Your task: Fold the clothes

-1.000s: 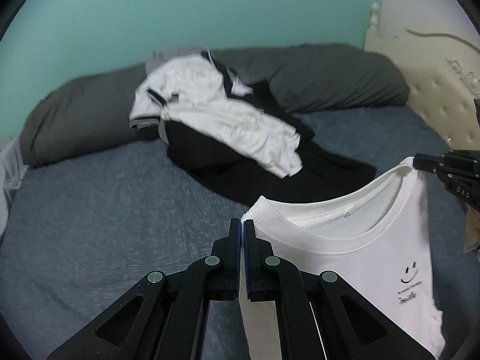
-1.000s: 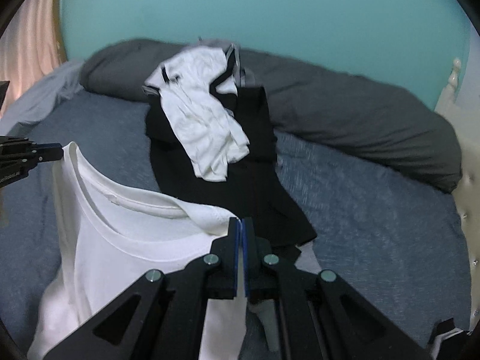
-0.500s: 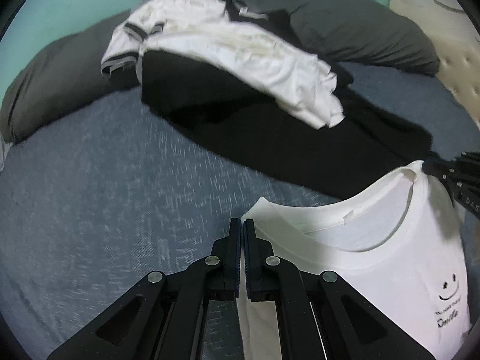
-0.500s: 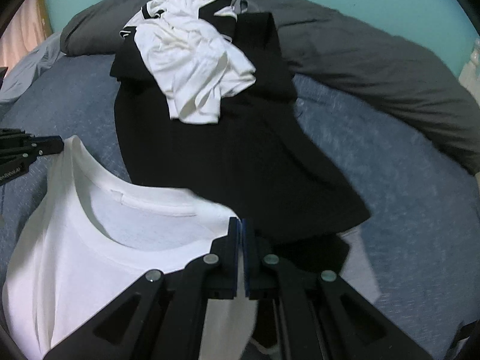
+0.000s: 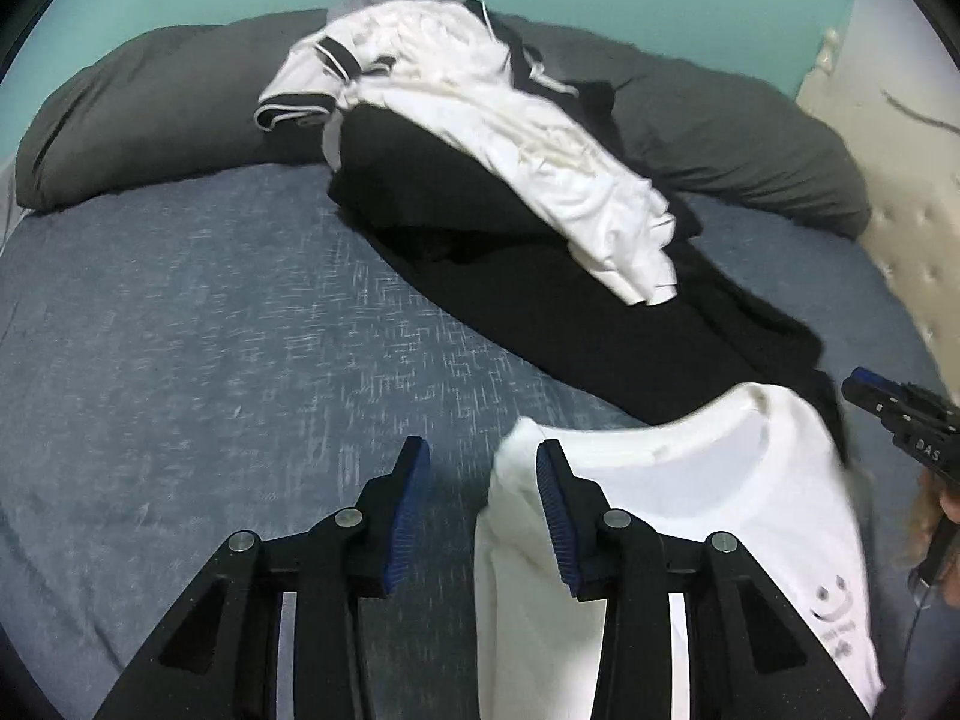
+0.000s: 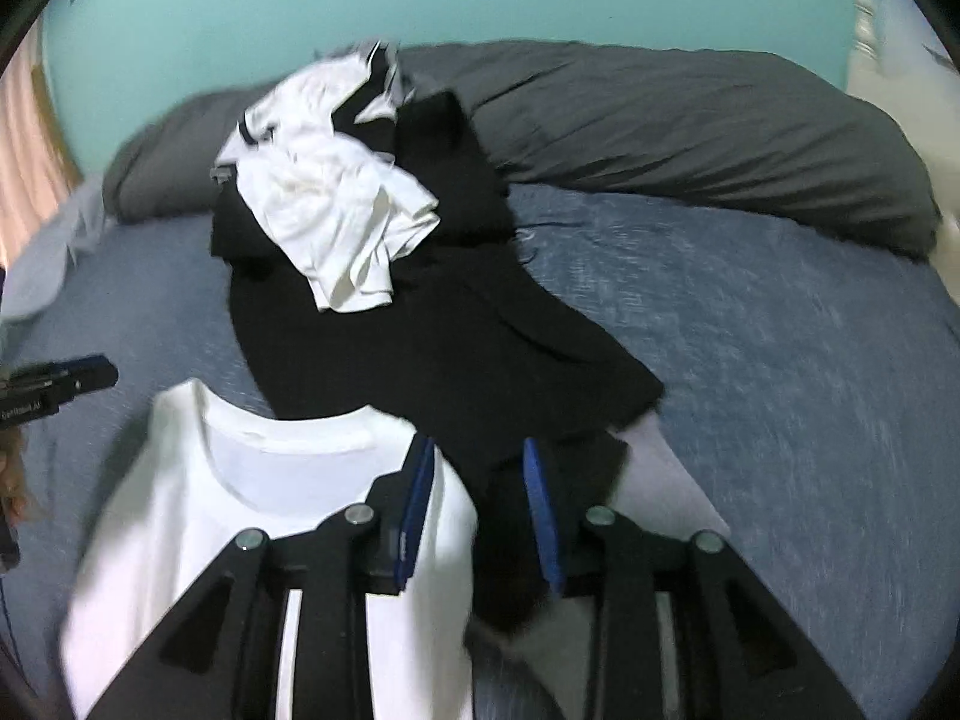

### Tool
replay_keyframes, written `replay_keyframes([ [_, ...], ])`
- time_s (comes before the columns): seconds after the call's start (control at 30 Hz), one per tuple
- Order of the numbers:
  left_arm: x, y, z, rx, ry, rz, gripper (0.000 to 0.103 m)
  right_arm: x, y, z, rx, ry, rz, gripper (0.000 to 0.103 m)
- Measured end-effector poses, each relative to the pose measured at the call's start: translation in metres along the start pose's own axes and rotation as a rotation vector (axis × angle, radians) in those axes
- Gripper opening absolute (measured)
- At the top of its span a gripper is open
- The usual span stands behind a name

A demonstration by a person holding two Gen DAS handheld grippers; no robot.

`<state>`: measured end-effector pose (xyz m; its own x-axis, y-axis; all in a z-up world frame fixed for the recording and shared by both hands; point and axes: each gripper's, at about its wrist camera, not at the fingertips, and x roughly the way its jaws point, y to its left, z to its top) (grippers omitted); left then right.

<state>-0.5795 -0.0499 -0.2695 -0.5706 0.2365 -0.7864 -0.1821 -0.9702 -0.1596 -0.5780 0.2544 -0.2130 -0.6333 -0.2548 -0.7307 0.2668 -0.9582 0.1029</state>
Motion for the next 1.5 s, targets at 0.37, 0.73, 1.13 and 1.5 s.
replay_keyframes([
  [0.37,-0.114,-0.001,-0.113,-0.038,0.027,-0.094,0.041,-0.122,-0.006,-0.124,0.182,-0.012,0.131,0.047],
  [0.73,-0.184,-0.036,-0.227,0.066,0.111,-0.090,0.041,-0.193,0.015,-0.210,0.153,0.064,0.112,0.047],
  [1.13,-0.207,-0.079,-0.302,0.152,0.207,-0.105,0.040,-0.253,0.023,-0.247,0.157,0.076,0.109,0.048],
  [1.5,-0.206,-0.107,-0.341,0.187,0.283,-0.132,0.040,-0.280,0.032,-0.262,0.163,0.066,0.120,0.048],
])
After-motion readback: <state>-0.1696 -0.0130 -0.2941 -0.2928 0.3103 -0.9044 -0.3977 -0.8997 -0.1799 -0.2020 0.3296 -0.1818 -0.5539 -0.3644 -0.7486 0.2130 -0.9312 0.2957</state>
